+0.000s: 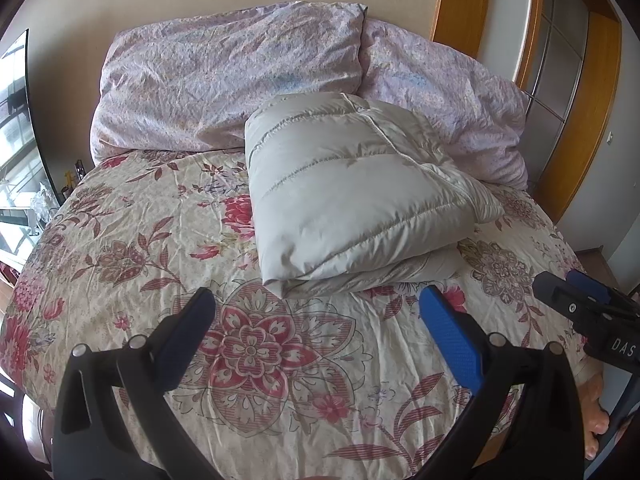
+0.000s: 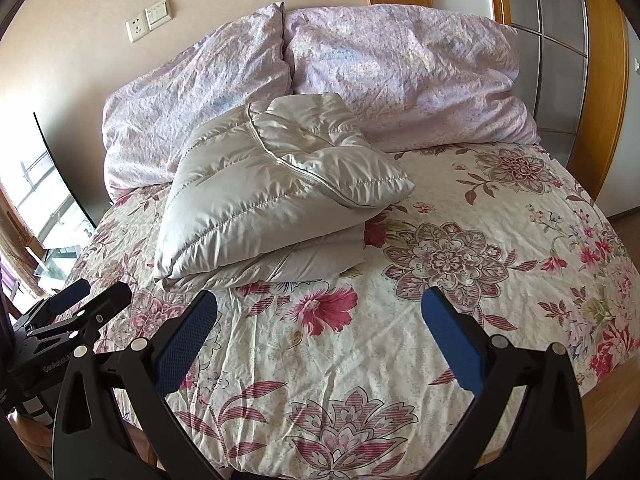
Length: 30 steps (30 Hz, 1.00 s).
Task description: Fold large clothes
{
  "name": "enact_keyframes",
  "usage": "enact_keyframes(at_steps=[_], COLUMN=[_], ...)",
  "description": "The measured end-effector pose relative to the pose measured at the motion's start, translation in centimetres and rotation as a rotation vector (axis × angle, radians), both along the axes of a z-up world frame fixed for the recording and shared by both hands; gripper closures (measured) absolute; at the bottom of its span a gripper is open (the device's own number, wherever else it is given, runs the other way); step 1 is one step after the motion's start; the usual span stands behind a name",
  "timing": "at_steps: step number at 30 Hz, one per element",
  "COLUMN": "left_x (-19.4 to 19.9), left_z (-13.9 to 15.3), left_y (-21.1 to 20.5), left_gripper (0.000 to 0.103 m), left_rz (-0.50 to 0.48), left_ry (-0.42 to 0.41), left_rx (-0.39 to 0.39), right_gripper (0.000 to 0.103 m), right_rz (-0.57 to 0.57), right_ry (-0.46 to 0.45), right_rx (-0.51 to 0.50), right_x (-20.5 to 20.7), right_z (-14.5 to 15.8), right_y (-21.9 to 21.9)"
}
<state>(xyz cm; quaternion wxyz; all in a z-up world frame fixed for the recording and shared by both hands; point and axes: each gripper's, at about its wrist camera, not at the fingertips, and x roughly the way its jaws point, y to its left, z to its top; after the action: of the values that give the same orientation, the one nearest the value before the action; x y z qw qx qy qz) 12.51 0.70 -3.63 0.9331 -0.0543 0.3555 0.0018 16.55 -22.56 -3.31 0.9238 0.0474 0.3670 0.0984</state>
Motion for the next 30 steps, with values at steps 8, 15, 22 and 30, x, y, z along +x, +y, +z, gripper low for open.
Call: enact_keyframes(at_steps=[8, 15, 22, 30], left_x=[0.04, 0.09, 0.21, 0.29], left_z=[-0.04, -0.04, -0.19, -0.27], left_y=[0.03, 0.09, 0.28, 0.29], left_gripper=[0.002, 0.002, 0.002, 0.002], left_rz=[0.000, -0.001, -0.009, -0.016], left_ry=[0.002, 0.002, 0.005, 0.011], left_rx=[0.000, 0.000, -0.006, -0.008], right_gripper=[0.001, 0.001, 0.001, 0.001], right_rz=[0.002, 0.002, 0.003, 0.003], right_ry=[0.003, 0.002, 0.003, 0.007], right_rx=[0.001, 0.000, -0.001, 0.001], right_x=[0.14, 0.21, 0.23, 0.31], right_z=[-0.04, -0.10, -0.13, -0.23], right_y=[-0.01, 0.00, 0.08, 0.14])
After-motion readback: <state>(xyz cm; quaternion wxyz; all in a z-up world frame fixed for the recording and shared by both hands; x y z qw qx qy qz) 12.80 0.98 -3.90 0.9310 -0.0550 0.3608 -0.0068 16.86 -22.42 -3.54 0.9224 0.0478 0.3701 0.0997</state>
